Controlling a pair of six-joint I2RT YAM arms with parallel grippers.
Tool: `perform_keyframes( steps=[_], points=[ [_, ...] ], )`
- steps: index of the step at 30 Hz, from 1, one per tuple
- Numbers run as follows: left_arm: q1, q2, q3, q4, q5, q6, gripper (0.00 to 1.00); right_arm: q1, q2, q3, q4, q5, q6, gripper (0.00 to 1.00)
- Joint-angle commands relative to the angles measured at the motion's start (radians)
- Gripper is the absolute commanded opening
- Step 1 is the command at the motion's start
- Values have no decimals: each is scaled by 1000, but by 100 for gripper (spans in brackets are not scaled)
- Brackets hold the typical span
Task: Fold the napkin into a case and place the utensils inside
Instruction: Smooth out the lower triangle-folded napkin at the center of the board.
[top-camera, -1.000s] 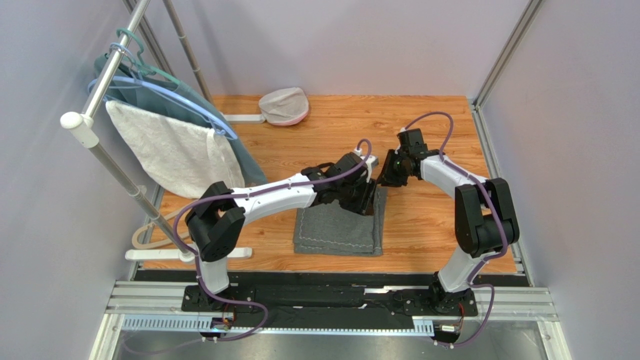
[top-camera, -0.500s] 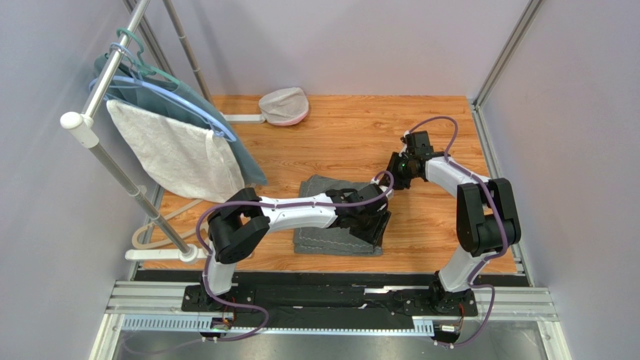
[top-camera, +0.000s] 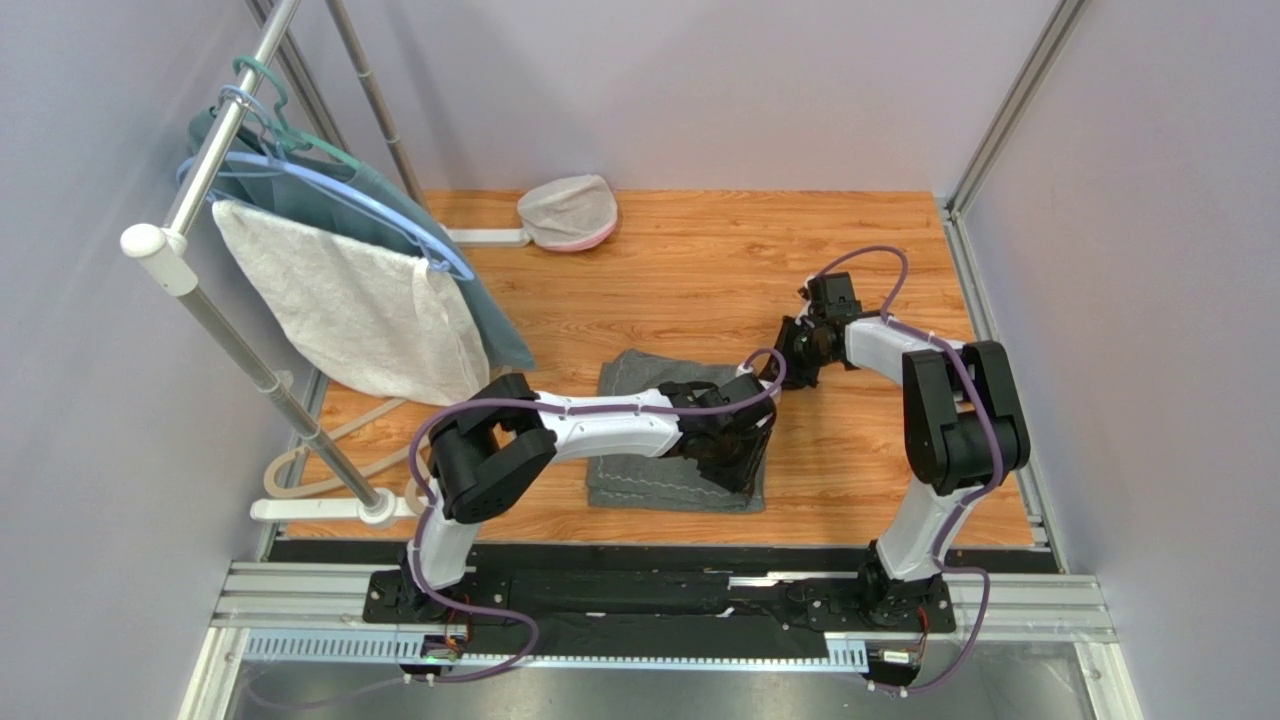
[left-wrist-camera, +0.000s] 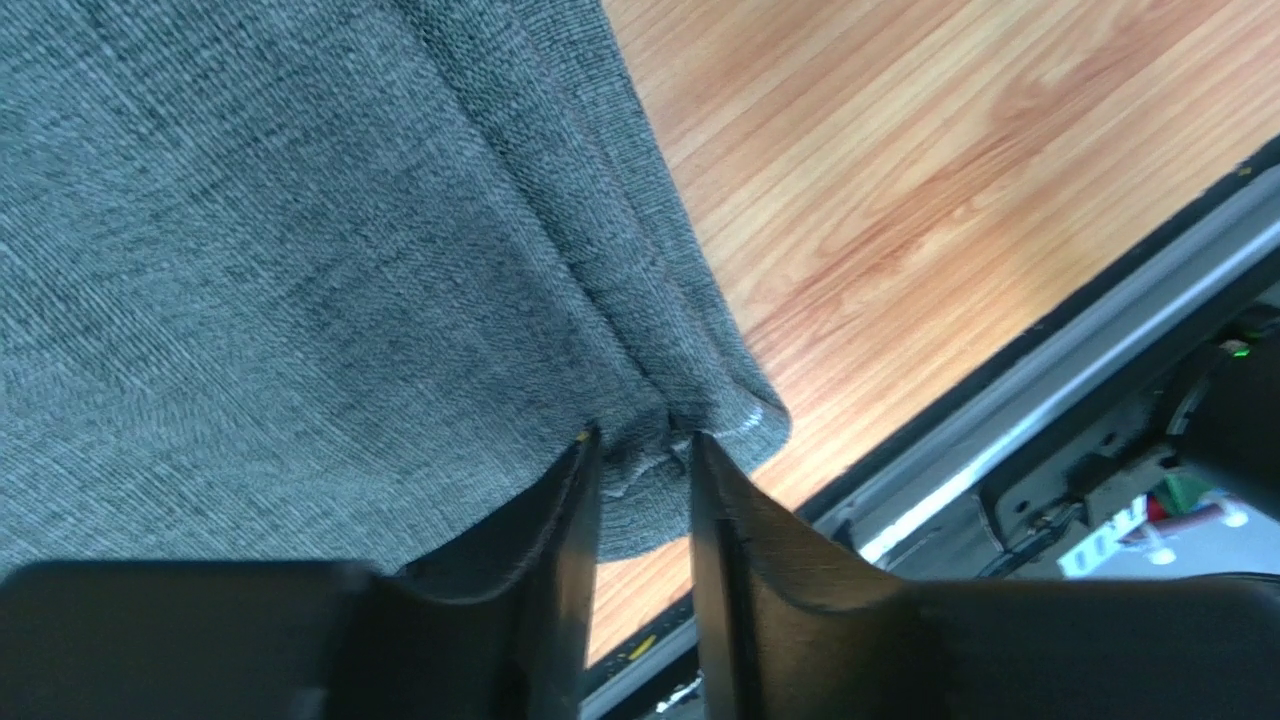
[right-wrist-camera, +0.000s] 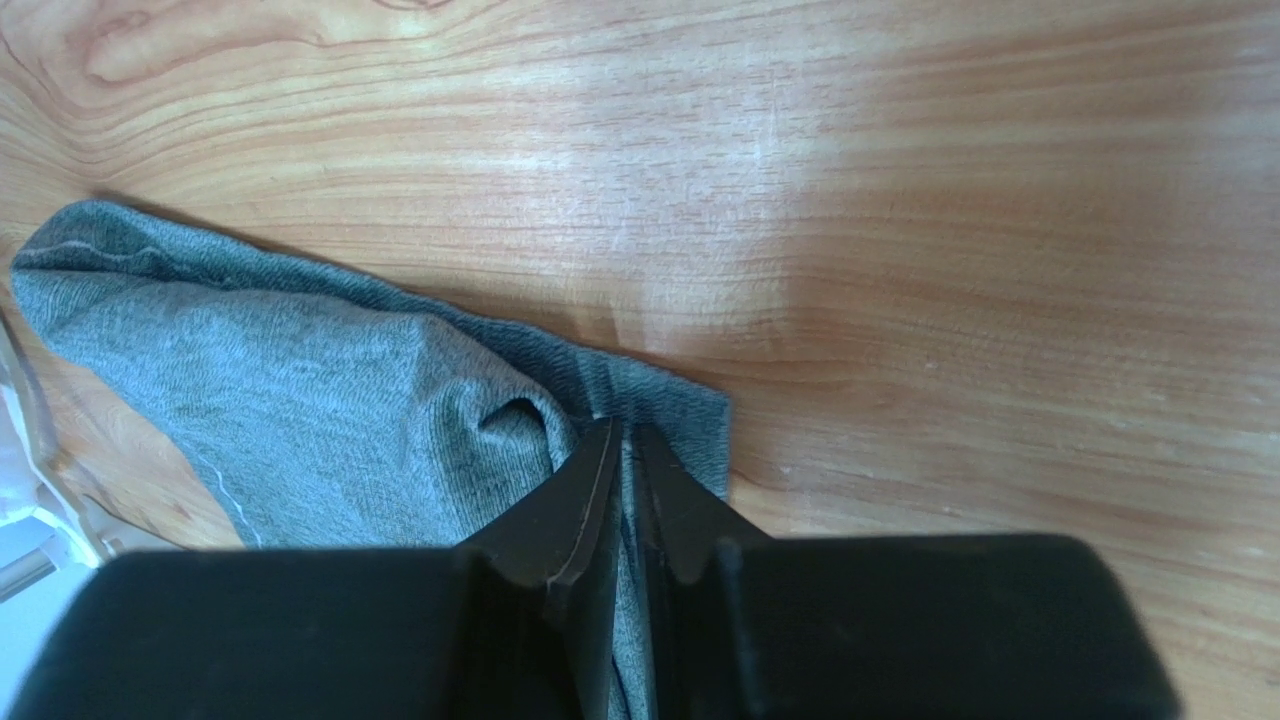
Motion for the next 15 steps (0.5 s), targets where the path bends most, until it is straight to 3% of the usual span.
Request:
perform_keyframes(
  steps=[1, 5, 8, 15],
  points=[
    [-3, 22, 55, -47, -4, -2, 29, -11, 26, -1, 49, -17, 11, 13],
    [-4, 6, 75, -70, -21, 17, 8, -14, 30, -3, 49, -15, 7, 12],
    [-9, -17, 83, -70, -5, 16, 0, -14, 36, -1, 49, -17, 7, 11],
    [-35, 6, 123, -55, 65, -5, 0, -15, 45, 0, 51, -26, 8, 9]
  ],
)
